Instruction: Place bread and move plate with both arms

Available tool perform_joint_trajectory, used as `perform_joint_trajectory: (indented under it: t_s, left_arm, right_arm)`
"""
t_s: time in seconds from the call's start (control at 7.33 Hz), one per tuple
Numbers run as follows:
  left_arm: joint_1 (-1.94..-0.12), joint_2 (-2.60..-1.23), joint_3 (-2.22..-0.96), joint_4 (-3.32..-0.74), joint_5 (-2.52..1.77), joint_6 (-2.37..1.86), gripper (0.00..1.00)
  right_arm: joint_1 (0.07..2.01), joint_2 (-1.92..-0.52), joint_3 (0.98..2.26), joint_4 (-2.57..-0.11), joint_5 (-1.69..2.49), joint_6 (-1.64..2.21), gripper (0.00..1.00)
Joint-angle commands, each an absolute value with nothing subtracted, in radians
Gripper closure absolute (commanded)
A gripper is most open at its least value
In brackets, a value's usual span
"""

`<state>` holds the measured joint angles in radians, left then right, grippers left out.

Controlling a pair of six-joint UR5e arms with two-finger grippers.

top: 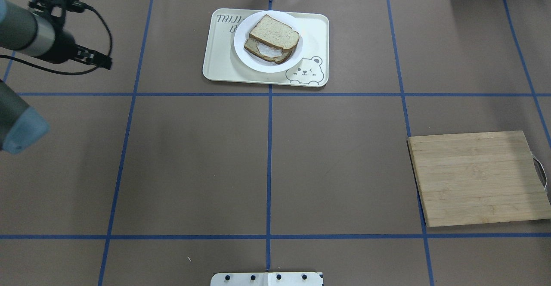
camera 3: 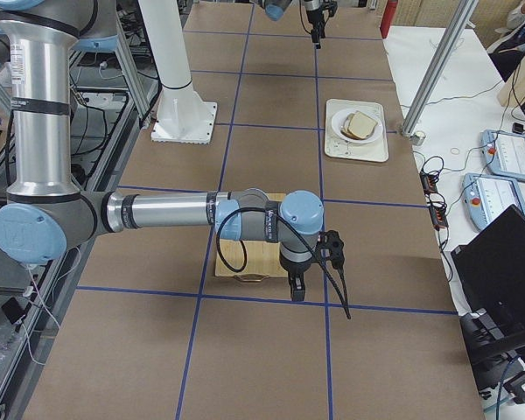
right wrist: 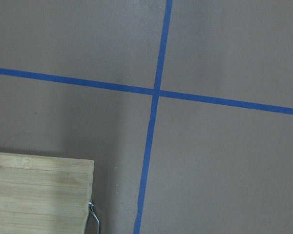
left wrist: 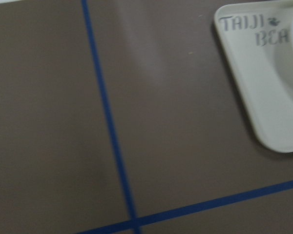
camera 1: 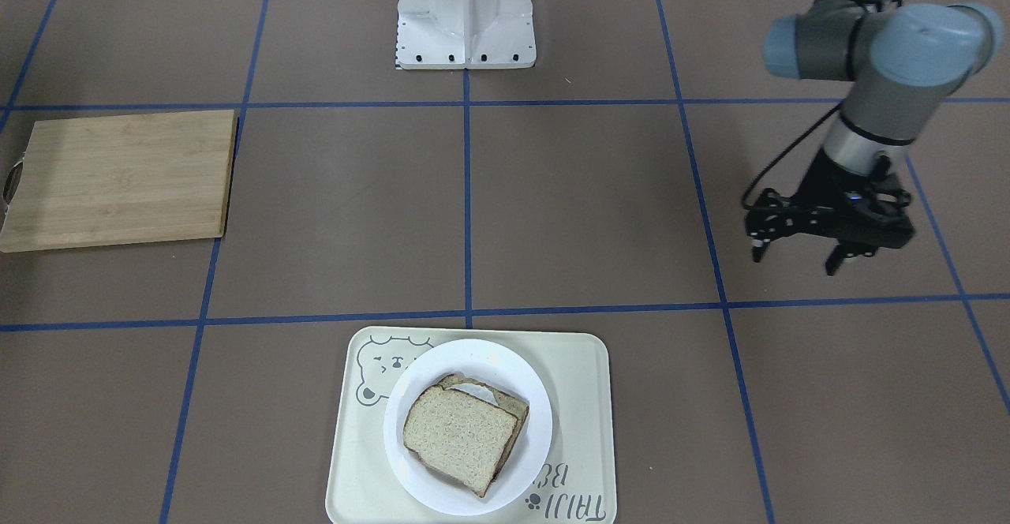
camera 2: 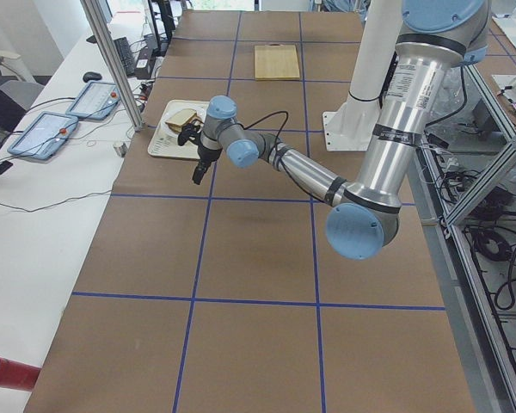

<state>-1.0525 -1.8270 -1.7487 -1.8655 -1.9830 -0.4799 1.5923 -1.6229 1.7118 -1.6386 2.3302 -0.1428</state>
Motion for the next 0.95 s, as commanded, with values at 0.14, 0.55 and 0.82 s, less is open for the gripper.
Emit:
perform_joint_trajectory:
  t_s: [0.14,0.55,0.82]
  left_arm:
    - [-1.329,-1.769,-1.74,-1.54,-2.096,-0.015,0.02]
    - [-1.535,-1.655,-1.659,-1.488,-2.203,0.239,0.02]
    - [-1.56,-1.591,-1.655,-1.503,-2.2,0.23,0.02]
  right_arm:
    - [1.592,-1.623,1.712,-1.638,2.332,-0.149,0.0]
    - [1.592,-1.637,1.715,-1.638,2.336,-0.147,0.0]
    - [1.592,-1.638,1.715,-1.638,2.336,-0.149,0.0]
